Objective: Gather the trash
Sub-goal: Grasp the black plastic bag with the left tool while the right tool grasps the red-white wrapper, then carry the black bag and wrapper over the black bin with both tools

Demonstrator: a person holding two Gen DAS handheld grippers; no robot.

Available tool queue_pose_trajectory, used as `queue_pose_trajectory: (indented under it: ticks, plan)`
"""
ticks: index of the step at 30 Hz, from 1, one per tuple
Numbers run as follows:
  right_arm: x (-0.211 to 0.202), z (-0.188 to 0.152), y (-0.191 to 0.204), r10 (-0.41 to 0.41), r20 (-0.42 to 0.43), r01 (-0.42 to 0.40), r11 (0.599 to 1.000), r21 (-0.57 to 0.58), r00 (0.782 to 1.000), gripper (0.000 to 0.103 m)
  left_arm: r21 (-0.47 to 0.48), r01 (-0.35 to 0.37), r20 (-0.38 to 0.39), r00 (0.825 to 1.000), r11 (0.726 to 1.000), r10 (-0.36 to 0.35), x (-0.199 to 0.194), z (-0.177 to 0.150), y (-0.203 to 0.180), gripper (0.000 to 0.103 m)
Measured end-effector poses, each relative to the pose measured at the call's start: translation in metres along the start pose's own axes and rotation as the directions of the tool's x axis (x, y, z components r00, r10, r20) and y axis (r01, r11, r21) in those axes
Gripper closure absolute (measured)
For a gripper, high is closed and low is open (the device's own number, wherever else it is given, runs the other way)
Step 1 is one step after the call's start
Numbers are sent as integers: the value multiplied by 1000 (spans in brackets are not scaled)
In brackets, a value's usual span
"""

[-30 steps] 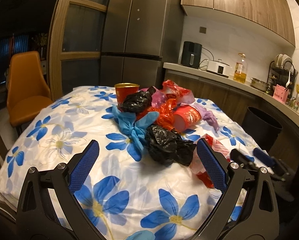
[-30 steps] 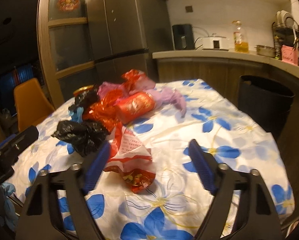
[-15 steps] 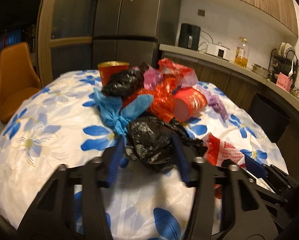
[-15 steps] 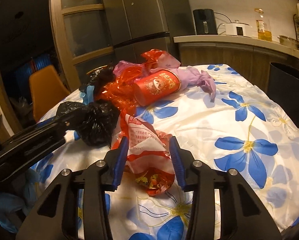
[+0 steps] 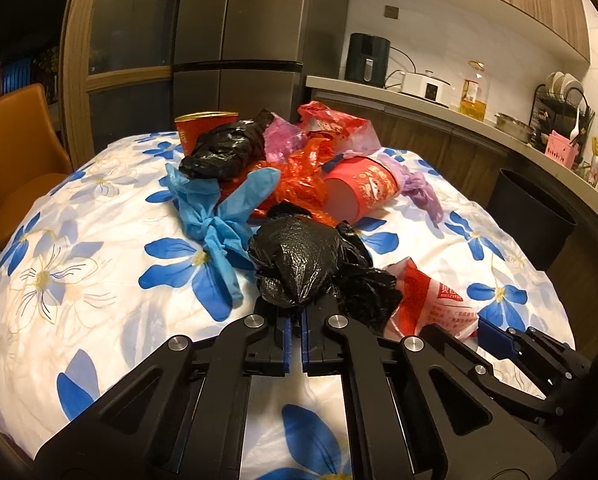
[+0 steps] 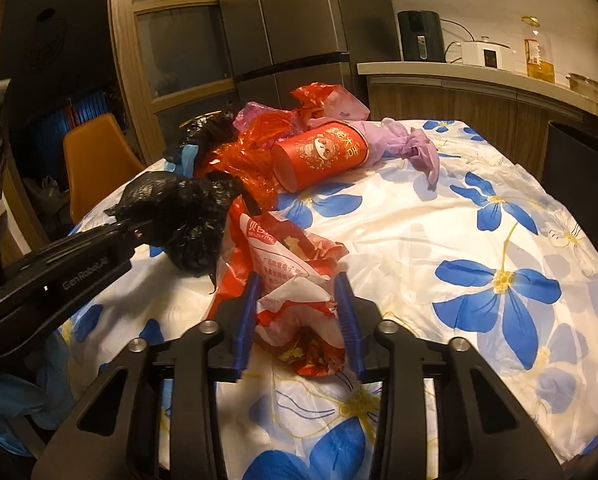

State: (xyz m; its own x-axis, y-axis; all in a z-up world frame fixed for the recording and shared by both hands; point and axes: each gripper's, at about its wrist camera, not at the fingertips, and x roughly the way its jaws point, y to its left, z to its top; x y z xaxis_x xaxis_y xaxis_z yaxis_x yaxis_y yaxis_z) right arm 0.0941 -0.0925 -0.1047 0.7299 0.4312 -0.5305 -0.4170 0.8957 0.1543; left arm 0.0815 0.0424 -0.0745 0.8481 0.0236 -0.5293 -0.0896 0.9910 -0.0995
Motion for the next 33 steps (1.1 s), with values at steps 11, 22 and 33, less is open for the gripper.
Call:
queue_pose_trajectory:
  ticks: [11, 22, 33]
  plan:
    - [-39, 12, -9, -7, 87, 5, 1000, 22, 996, 77, 13, -24, 32, 999, 1000, 24, -23, 22, -17, 102]
    - [-89, 36, -48, -115, 211, 98, 991, 89, 971, 77, 65, 8, 71, 997, 998, -13, -36, 49, -58, 102]
    - [-128, 57, -105, -250, 293, 208, 964, 165, 923, 77, 154, 101, 122, 985, 983, -121, -34, 78, -130, 102]
